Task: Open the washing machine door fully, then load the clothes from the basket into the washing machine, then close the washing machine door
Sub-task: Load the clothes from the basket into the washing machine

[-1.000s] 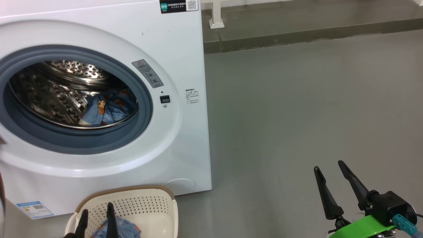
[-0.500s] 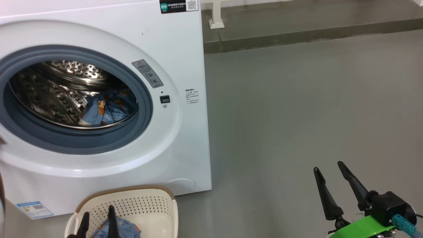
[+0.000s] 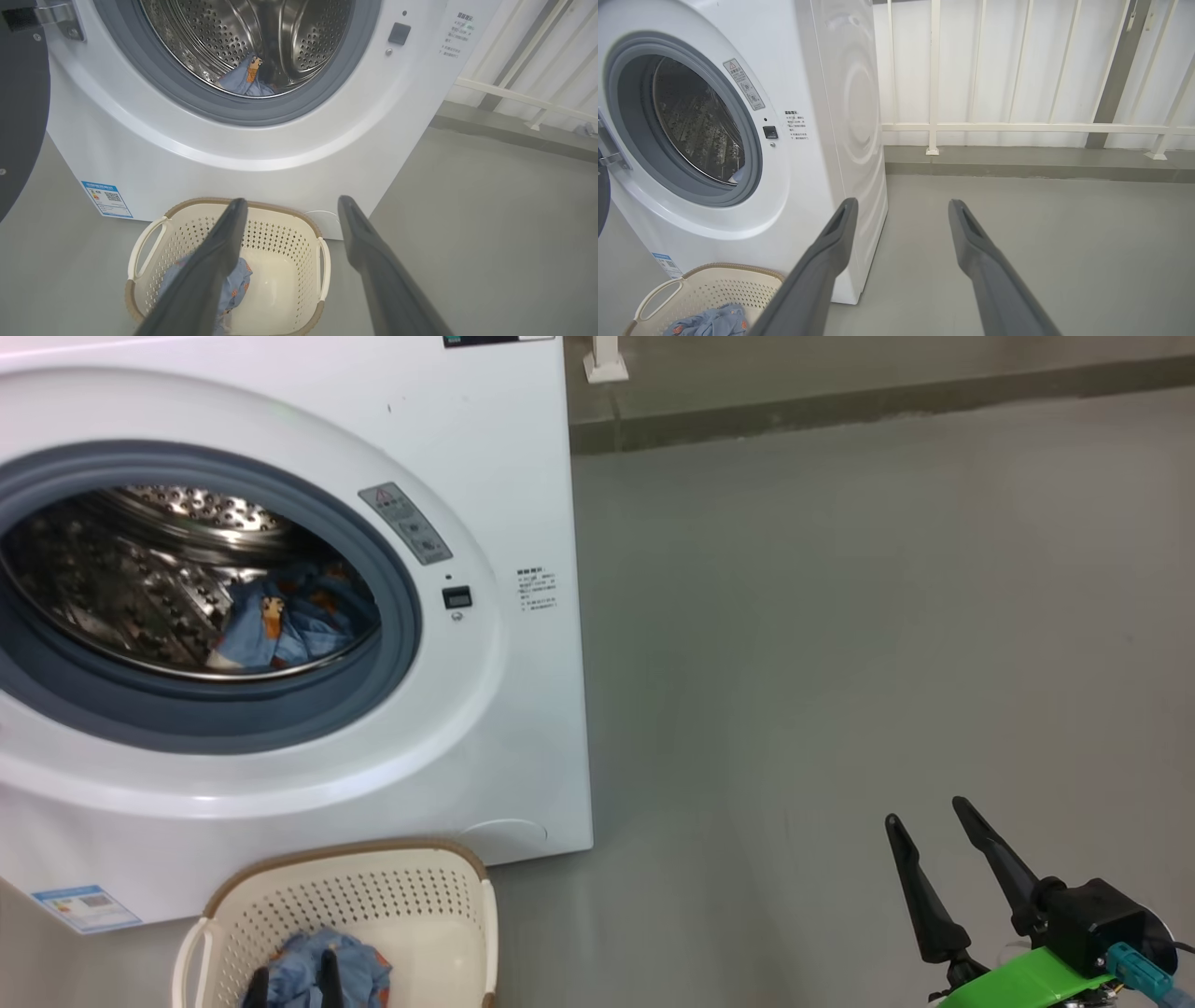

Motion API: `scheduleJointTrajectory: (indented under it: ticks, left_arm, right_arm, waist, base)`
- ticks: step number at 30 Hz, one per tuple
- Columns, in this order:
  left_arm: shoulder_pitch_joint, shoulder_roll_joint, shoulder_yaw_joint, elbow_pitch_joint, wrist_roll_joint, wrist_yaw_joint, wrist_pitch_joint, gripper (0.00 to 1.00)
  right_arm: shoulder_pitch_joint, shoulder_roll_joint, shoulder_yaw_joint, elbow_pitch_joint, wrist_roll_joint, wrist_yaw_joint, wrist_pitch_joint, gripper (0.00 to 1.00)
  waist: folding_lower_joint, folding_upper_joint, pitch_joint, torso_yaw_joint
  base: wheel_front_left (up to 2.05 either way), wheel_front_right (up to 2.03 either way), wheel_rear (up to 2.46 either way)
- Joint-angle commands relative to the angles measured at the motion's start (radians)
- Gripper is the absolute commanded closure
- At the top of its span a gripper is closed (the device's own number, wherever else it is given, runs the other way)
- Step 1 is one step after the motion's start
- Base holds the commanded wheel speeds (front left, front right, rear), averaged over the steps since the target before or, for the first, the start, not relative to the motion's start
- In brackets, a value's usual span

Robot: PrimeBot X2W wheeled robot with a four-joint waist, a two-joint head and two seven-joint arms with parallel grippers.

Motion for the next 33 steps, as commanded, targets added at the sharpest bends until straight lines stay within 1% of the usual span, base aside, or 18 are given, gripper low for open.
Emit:
scheduleJointTrajectory:
  ticks: [1, 8, 17, 22, 28, 29, 33]
  left_arm:
    - [-0.043, 0.005, 0.030, -0.003, -0.004, -0.006, -0.011, 0.00]
    - [-0.099, 0.004, 0.027, 0.112, 0.002, -0.034, -0.011, 0.00]
    - [-0.252, 0.004, 0.044, 0.297, 0.025, -0.062, -0.011, 0.00]
    - [-0.380, 0.026, 0.059, 0.418, 0.034, -0.078, -0.011, 0.00]
    - [-0.541, 0.065, 0.080, 0.560, 0.036, -0.096, -0.011, 0.00]
    - [-0.541, 0.065, 0.080, 0.560, 0.036, -0.096, -0.011, 0.00]
    - [-0.645, 0.098, 0.073, 0.669, 0.052, -0.097, -0.011, 0.00]
  right_arm:
    - [-0.005, -0.018, 0.026, -0.020, 0.005, 0.002, -0.008, 0.00]
    - [-0.015, -0.035, 0.036, -0.025, 0.013, 0.002, -0.008, 0.00]
    - [-0.060, -0.059, 0.036, -0.059, 0.023, 0.002, -0.008, 0.00]
    - [-0.091, -0.066, 0.034, -0.079, 0.029, 0.002, -0.008, 0.00]
    - [-0.130, -0.073, 0.031, -0.104, 0.035, 0.002, -0.008, 0.00]
    - [-0.130, -0.073, 0.031, -0.104, 0.035, 0.002, -0.008, 0.00]
    - [-0.151, -0.074, 0.027, -0.116, 0.037, 0.002, -0.008, 0.00]
  waist:
    - [0.0000, 0.0000, 0.023, -0.003]
    - [0.0000, 0.0000, 0.119, -0.002]
    - [0.0000, 0.0000, 0.294, -0.005]
    - [0.0000, 0.0000, 0.403, -0.013]
    - [0.0000, 0.0000, 0.525, -0.030]
    - [0.0000, 0.0000, 0.525, -0.030]
    - [0.0000, 0.0000, 0.603, -0.042]
  base:
    - [0.00, 0.00, 0.00]
    - [0.00, 0.00, 0.00]
    - [0.00, 0.00, 0.00]
    - [0.00, 0.00, 0.00]
    - [0.00, 0.00, 0.00]
    - [0.00, 0.00, 0.00]
    - [0.00, 0.00, 0.00]
